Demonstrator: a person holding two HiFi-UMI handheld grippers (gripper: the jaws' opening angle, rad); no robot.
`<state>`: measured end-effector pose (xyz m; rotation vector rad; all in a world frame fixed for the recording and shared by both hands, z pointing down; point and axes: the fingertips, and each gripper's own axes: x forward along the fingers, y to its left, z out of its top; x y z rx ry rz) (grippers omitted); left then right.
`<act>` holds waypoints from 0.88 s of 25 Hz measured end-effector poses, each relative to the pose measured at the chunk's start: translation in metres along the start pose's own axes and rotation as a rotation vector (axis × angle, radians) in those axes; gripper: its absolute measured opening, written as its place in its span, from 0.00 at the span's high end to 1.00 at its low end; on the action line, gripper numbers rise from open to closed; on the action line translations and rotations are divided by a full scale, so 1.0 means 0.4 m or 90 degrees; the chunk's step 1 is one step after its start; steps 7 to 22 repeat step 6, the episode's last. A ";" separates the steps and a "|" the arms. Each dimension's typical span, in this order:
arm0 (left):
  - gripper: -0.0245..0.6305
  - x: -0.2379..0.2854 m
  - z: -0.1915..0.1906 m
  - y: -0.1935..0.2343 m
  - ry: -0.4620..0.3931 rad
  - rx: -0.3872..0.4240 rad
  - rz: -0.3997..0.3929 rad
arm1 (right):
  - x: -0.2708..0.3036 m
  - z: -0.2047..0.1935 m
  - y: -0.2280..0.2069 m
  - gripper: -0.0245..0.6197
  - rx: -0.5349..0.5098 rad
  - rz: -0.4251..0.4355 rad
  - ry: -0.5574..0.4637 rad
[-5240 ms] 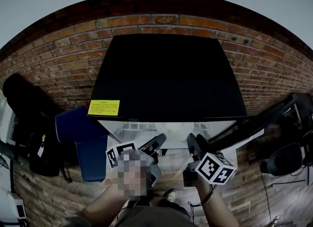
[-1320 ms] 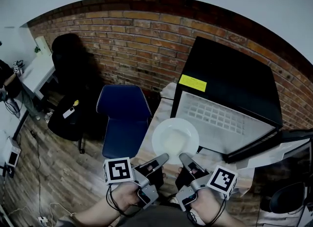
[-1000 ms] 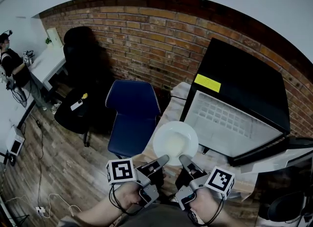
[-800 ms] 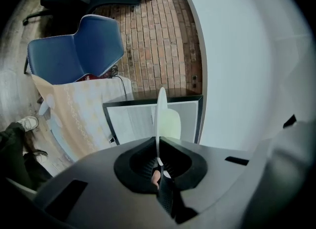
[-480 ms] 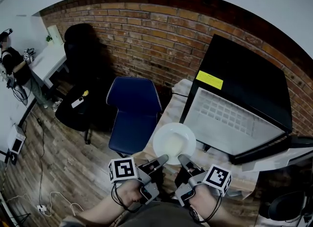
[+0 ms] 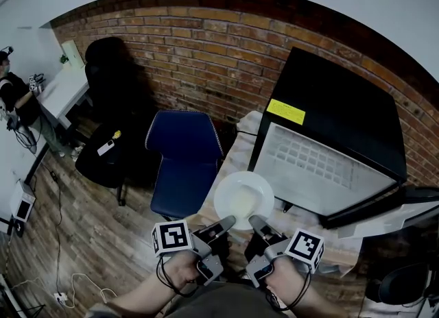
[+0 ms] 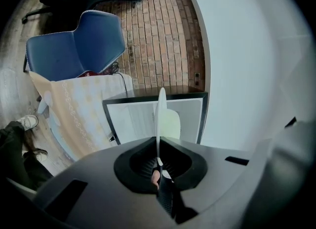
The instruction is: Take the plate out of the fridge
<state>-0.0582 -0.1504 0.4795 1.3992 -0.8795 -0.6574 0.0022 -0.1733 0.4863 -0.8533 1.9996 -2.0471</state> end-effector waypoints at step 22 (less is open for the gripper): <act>0.92 0.007 -0.009 -0.008 0.003 0.000 -0.005 | -0.014 0.008 -0.003 0.91 -0.006 -0.007 -0.002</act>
